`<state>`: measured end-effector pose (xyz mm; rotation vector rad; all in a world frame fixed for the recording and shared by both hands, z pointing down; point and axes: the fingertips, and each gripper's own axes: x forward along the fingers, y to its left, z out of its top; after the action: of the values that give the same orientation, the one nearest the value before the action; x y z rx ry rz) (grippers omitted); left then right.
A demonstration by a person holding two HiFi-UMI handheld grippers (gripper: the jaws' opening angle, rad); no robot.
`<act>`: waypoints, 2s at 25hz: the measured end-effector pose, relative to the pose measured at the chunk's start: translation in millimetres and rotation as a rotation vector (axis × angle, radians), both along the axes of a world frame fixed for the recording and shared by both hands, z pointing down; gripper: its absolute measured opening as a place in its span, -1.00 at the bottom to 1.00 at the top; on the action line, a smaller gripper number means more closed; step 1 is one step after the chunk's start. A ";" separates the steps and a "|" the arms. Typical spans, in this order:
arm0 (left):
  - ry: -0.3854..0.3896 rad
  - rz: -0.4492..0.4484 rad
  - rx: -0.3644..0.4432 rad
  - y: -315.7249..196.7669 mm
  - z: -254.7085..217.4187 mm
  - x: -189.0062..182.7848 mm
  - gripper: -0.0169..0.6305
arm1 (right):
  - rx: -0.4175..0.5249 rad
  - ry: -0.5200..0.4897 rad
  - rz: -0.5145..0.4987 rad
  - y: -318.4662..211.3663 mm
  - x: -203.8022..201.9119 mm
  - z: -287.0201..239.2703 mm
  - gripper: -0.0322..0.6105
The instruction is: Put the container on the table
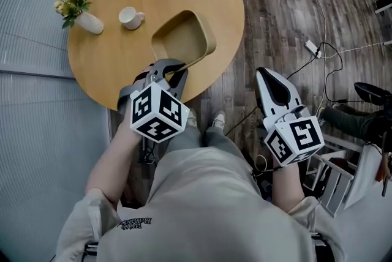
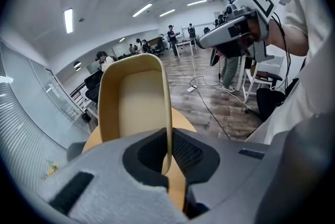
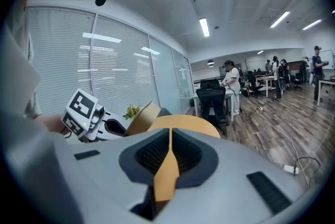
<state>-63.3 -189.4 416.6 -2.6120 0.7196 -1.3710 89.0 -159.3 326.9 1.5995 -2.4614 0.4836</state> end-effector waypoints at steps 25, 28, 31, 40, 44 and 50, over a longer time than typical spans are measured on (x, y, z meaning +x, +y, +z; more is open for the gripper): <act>-0.161 0.152 -0.148 -13.2 130.7 43.9 -0.86 | -0.147 0.009 0.080 -13.8 41.6 73.1 -0.79; -0.184 0.163 -0.163 -11.0 150.0 43.4 -0.86 | -0.180 0.010 0.083 -13.2 42.0 88.2 -0.79; -0.193 0.177 -0.177 -7.8 165.1 43.9 -0.86 | -0.198 -0.003 0.097 -14.7 41.5 101.4 -0.79; -0.262 0.189 -0.242 4.4 223.6 40.2 -0.86 | -0.263 -0.010 0.100 -17.1 42.2 140.5 -0.79; -0.305 0.190 -0.251 9.2 248.2 36.6 -0.86 | -0.285 -0.004 0.091 -17.0 43.2 150.7 -0.79; -0.439 0.215 -0.202 10.8 276.6 23.2 -0.86 | -0.304 -0.005 0.080 -17.0 43.5 158.5 -0.79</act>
<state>-40.2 -178.6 693.1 -2.2999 0.2438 -1.9311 132.5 -176.3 485.4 1.5737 -2.2021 0.8289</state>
